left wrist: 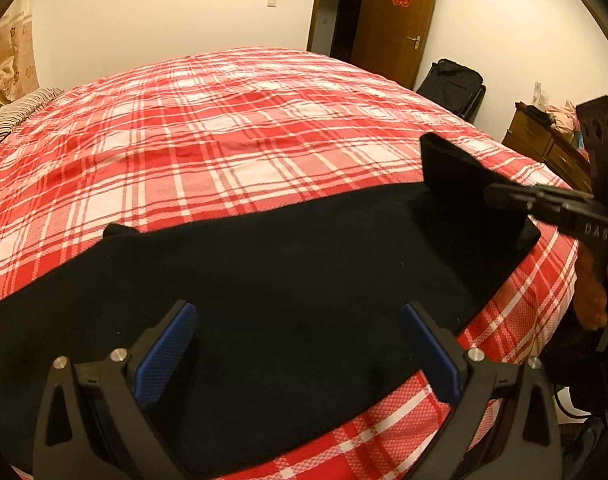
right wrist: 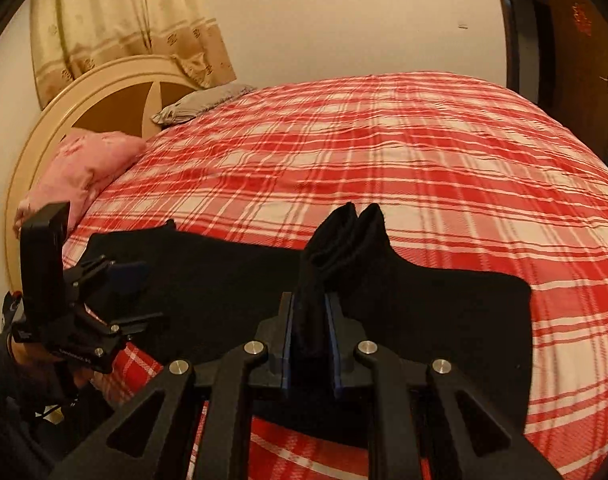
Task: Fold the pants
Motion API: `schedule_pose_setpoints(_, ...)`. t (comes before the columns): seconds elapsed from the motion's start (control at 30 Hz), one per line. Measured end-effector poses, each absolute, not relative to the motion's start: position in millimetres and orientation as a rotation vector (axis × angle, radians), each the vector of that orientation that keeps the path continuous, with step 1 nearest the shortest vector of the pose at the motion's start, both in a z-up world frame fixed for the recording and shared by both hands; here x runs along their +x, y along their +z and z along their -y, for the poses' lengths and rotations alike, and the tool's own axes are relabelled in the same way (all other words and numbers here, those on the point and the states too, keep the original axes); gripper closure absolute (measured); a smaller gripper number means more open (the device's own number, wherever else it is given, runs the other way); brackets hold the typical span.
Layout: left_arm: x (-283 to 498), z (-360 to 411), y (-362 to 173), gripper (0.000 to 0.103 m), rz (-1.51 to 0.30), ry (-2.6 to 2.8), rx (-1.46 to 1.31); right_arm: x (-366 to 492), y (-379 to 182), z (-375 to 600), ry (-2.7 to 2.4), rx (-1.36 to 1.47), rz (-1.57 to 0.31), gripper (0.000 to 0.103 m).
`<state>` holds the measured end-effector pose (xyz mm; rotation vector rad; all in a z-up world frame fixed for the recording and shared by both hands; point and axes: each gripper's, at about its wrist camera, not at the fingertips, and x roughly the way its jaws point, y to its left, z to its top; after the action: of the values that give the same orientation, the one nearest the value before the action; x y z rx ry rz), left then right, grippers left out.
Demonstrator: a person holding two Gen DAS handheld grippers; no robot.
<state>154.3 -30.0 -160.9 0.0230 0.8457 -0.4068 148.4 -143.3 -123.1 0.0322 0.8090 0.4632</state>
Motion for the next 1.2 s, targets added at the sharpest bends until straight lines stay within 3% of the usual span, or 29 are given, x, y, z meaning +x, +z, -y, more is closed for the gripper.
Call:
schedule_pose_setpoints(0.37, 163, 41, -157, 0.0, -0.856, -0.457, 0.007, 146, -169, 121, 0.487, -0.089, -0.926, 0.087)
schedule_pose_setpoints(0.73, 185, 77, -155, 0.001, -0.906, -0.557, -0.086, 118, -147, 169, 0.539, -0.026, -0.87, 0.081)
schedule_pose_setpoints(0.97, 193, 115, -159, 0.006, -0.941, -0.621, -0.096, 105, -144, 215, 0.493, 0.089, -0.801, 0.077)
schedule_pose_setpoints(1.2, 205, 141, -169, 0.021, -0.984, -0.63, -0.107, 106, -140, 244, 0.463, 0.234, -0.716, 0.076)
